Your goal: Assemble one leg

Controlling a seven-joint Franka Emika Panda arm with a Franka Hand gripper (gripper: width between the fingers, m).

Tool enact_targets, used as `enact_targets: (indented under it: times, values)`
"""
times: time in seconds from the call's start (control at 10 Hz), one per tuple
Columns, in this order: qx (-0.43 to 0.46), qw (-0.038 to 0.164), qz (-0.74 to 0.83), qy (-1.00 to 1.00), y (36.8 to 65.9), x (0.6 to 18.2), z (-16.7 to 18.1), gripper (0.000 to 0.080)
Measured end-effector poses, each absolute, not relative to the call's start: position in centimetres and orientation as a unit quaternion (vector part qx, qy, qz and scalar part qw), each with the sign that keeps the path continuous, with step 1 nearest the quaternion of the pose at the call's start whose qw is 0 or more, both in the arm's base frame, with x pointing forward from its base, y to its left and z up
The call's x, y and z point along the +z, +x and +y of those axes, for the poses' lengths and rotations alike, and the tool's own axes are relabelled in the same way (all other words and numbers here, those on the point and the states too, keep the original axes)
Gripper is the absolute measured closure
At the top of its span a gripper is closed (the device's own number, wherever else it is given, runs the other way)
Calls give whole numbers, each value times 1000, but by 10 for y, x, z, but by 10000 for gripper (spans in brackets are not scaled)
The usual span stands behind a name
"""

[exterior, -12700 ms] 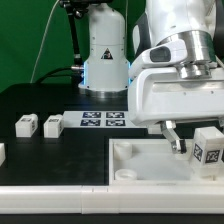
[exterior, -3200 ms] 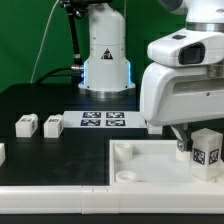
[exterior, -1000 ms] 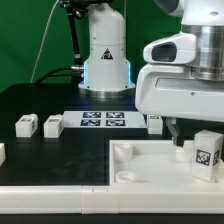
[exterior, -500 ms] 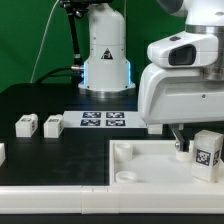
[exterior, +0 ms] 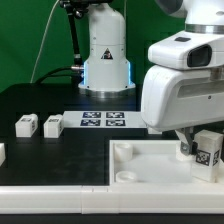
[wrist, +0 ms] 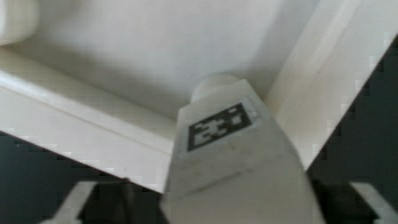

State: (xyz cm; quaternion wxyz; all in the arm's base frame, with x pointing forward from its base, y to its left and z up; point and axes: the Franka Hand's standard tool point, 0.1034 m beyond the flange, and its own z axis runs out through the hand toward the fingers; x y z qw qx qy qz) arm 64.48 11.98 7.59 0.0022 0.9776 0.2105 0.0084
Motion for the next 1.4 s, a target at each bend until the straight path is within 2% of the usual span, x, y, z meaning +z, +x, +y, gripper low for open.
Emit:
enact_targets:
  times: [0.1,0.2,0.4,0.9,1.4]
  values:
    - [8,2,195,981,645,76,120,369]
    - [8,2,196,981,645,76,120,509]
    - [8,-1,120,993,645,76,120,509]
    - [20,-28,-198,980,647,73,112,509]
    - [9,-31,-401,915,645,72,111,509]
